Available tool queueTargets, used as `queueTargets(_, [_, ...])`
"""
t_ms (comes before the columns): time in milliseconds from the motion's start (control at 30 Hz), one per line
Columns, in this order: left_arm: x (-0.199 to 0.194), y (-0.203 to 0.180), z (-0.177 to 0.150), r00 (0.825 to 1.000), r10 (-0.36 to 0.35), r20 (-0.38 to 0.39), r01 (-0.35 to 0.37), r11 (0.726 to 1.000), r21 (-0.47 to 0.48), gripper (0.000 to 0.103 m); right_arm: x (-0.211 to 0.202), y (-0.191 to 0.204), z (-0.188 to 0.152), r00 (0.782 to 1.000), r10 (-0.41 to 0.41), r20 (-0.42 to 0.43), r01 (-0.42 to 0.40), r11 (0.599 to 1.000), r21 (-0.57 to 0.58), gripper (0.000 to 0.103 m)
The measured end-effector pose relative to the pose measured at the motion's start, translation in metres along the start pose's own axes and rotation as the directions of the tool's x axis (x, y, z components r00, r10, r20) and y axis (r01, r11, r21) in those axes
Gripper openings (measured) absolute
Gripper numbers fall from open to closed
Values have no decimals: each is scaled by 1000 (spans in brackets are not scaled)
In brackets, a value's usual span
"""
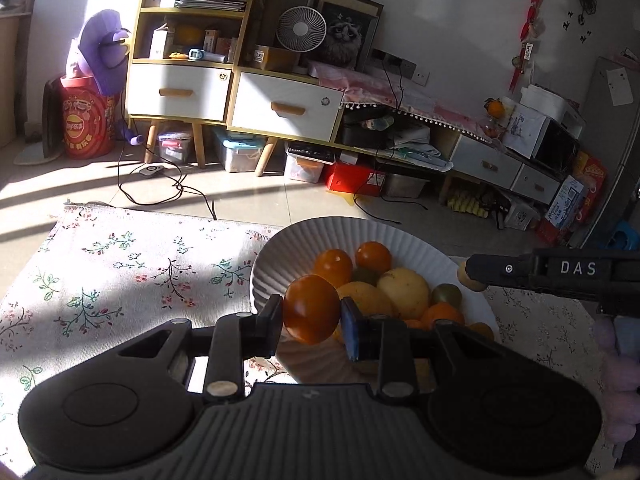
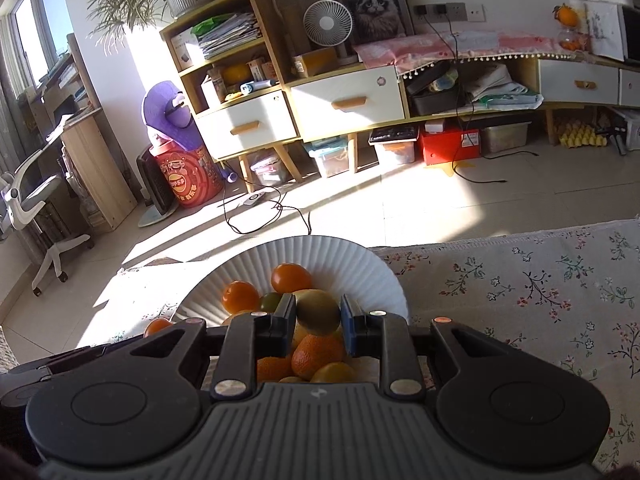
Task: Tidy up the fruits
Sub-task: 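Carry both fruits onto the white plate and open both tools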
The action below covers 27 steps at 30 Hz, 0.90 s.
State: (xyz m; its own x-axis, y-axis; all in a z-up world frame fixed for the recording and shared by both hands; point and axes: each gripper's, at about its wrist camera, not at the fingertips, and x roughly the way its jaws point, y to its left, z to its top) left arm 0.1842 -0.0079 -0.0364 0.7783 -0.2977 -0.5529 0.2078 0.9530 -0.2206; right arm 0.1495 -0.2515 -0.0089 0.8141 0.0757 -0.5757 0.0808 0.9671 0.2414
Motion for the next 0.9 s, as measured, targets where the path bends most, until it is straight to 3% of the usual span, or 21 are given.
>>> queueTargets(367, [11,2,-1,999,-35,-6,35,999,3,18,35,-4,7,999,-10,-37,11,1000,29,22])
queueTargets(900, [19,4,4,998,-56,12,56,998,-1,20,47,-1,13,998,-19,-52,20,1000,10,26])
